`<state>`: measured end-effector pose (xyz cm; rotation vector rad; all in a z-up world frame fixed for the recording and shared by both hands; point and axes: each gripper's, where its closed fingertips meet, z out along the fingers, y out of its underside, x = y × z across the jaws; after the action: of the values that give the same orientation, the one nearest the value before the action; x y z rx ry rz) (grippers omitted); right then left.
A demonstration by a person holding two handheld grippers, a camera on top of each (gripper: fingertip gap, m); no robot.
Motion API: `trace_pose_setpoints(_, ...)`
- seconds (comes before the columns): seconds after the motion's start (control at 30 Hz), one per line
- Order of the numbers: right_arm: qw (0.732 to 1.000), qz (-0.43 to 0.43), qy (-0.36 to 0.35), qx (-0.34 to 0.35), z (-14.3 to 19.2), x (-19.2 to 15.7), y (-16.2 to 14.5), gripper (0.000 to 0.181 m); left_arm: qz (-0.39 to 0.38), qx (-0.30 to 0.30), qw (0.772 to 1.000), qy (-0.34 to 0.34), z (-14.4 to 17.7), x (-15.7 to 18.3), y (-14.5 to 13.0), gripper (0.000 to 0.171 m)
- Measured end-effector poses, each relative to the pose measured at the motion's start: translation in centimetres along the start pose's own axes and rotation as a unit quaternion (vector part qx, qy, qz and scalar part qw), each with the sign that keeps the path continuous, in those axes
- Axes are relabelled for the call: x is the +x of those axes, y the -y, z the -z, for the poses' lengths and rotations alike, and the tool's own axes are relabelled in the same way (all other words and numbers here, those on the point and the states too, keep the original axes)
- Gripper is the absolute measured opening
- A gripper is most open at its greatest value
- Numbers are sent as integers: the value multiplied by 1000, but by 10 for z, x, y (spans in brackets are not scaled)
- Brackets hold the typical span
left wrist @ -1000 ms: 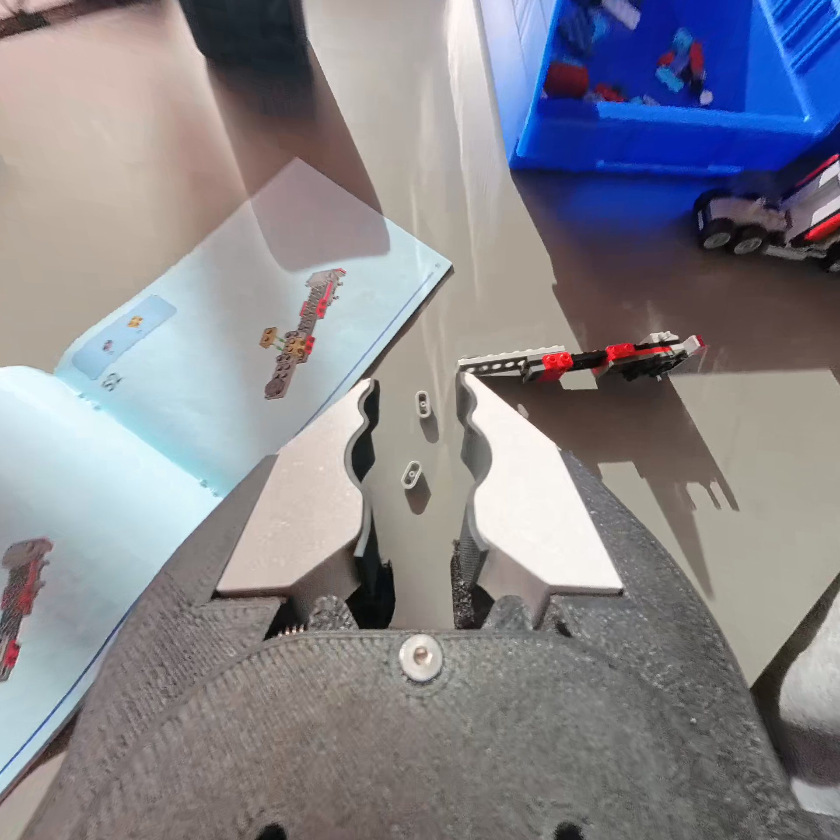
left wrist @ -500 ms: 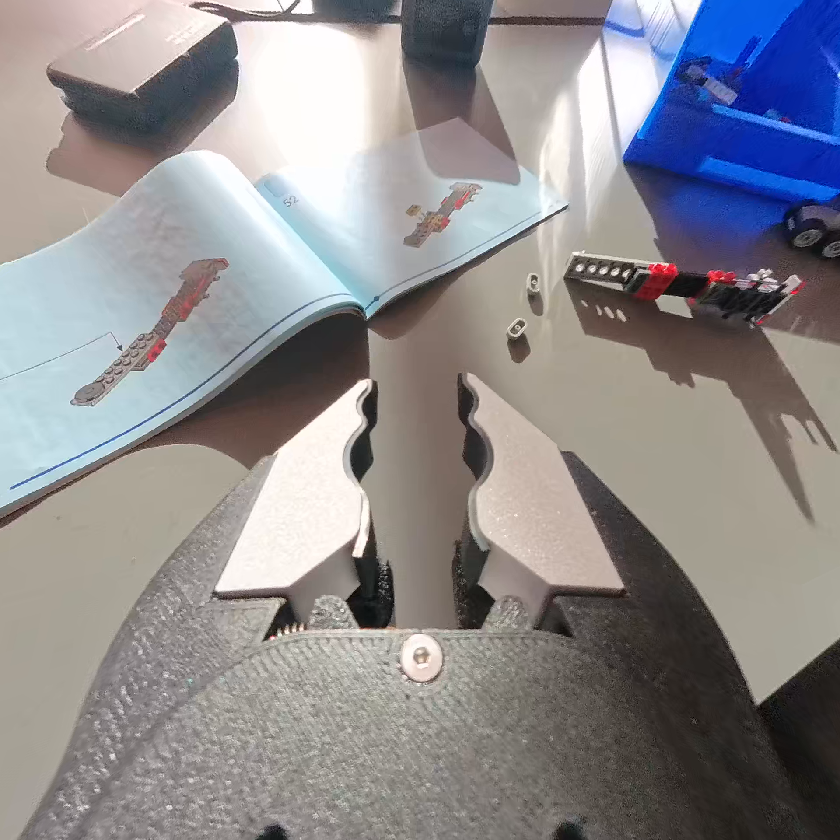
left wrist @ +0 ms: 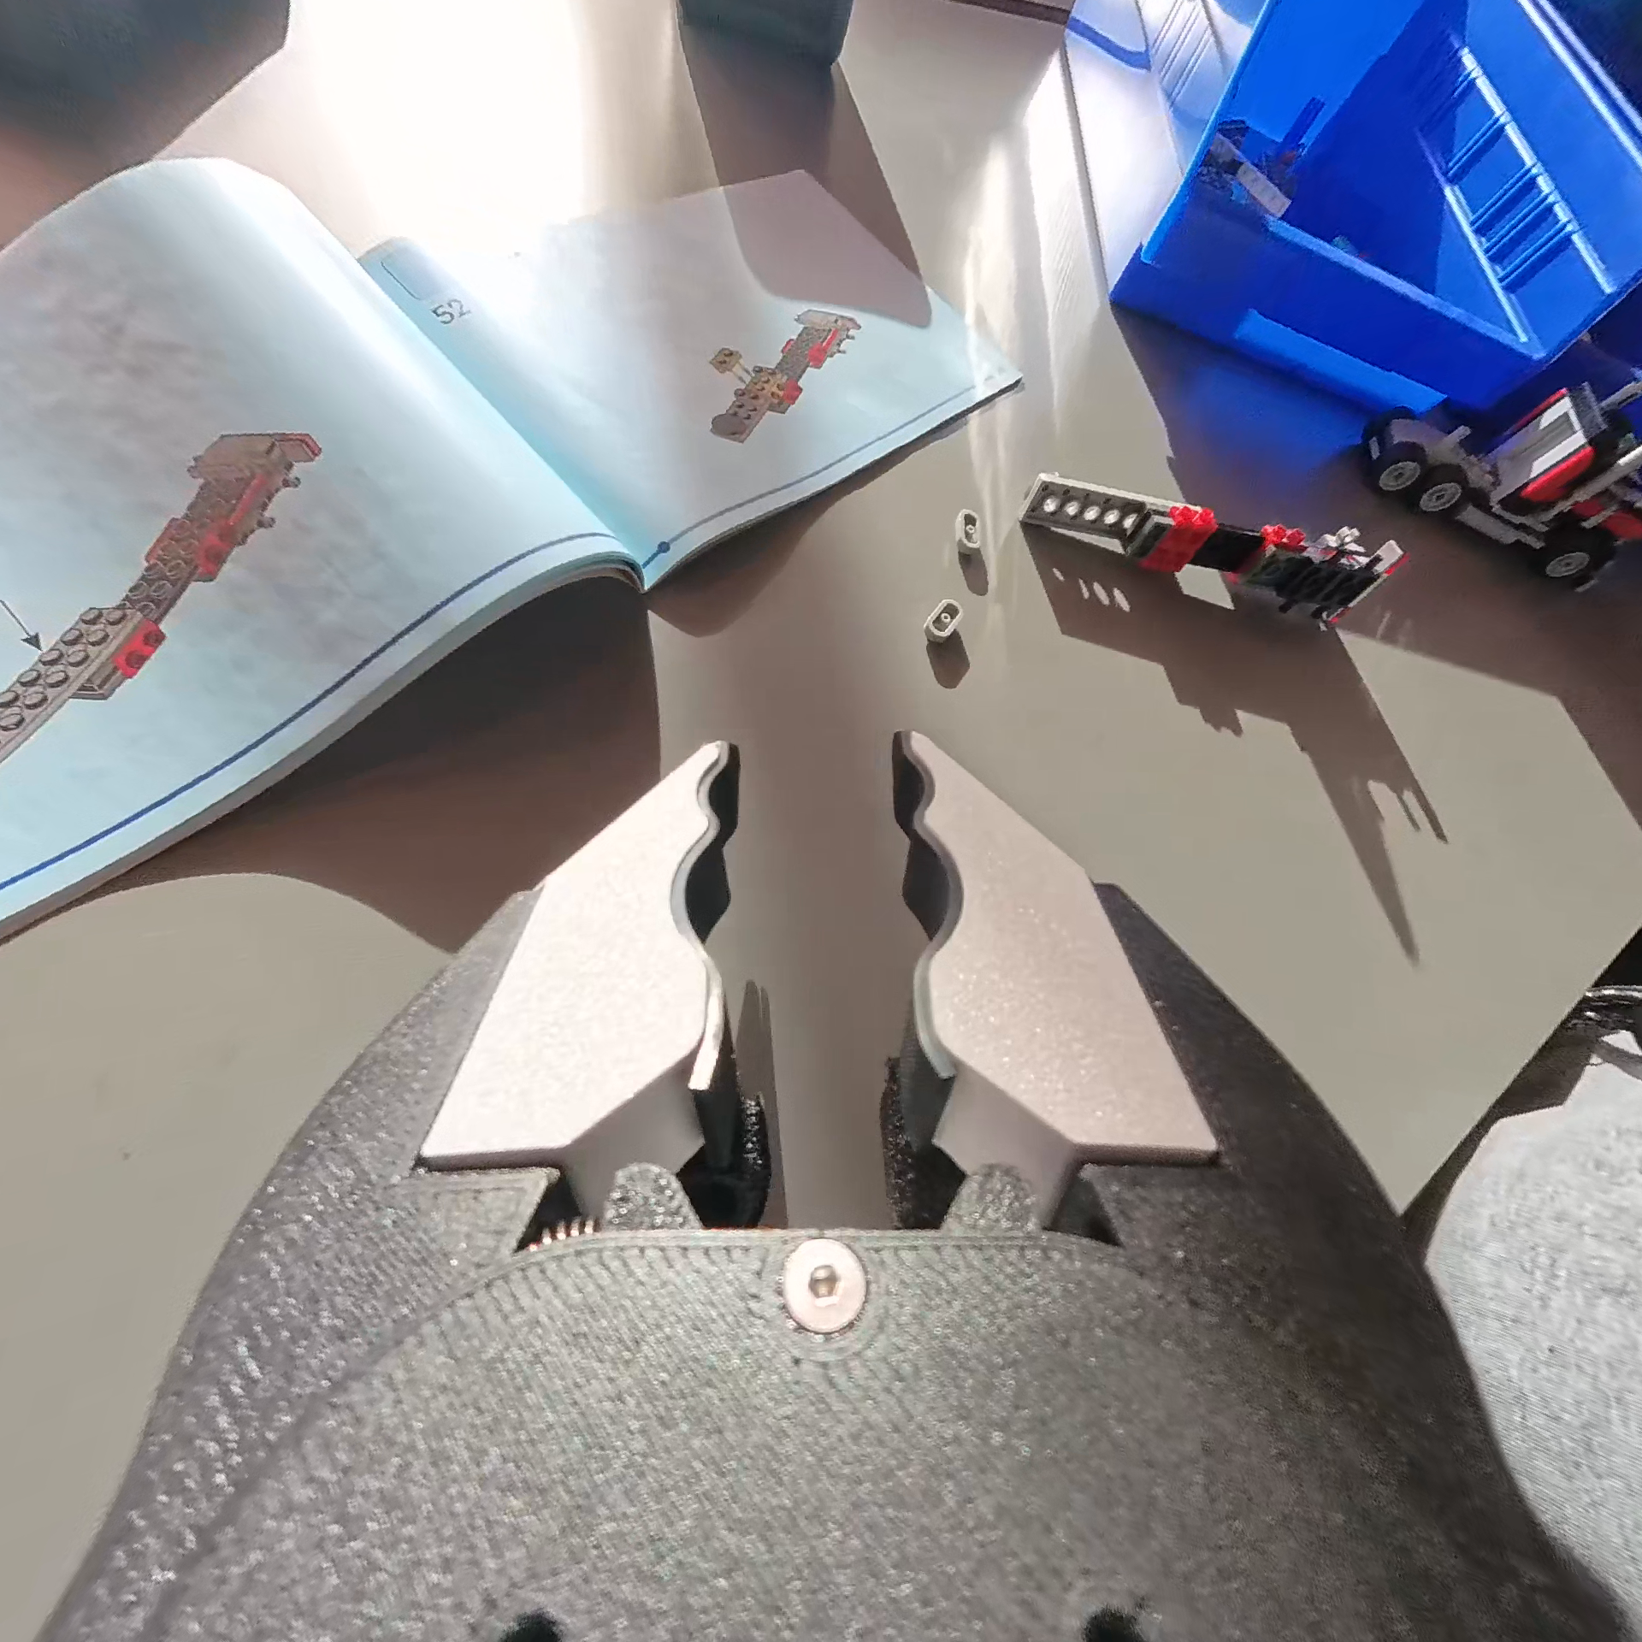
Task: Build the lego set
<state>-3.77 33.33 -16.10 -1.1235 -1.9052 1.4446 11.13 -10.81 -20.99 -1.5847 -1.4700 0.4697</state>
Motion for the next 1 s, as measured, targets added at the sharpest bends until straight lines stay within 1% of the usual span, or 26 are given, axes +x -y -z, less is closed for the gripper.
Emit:
trace_pose_setpoints(0.17,998,49,-13,-21,9,10,21,29,10,-12,1000,-17,-2,2,-3,36)
trace_pose_setpoints(0.27,994,91,-31,-51,11,24,33,31,1,-21,1000,-13,-4,3,-5,36)
trace_pose_setpoints(0.43,987,120,-51,-91,9,48,49,33,-9,-28,1000,0,-5,2,-7,36)
trace_pose_setpoints(0.8,968,176,-65,-165,0,87,65,33,-17,-41,999,15,-8,0,-10,35)
trace_pose_setpoints(1.0,947,212,-46,-239,-13,118,73,32,-16,-45,999,14,-9,0,-11,36)
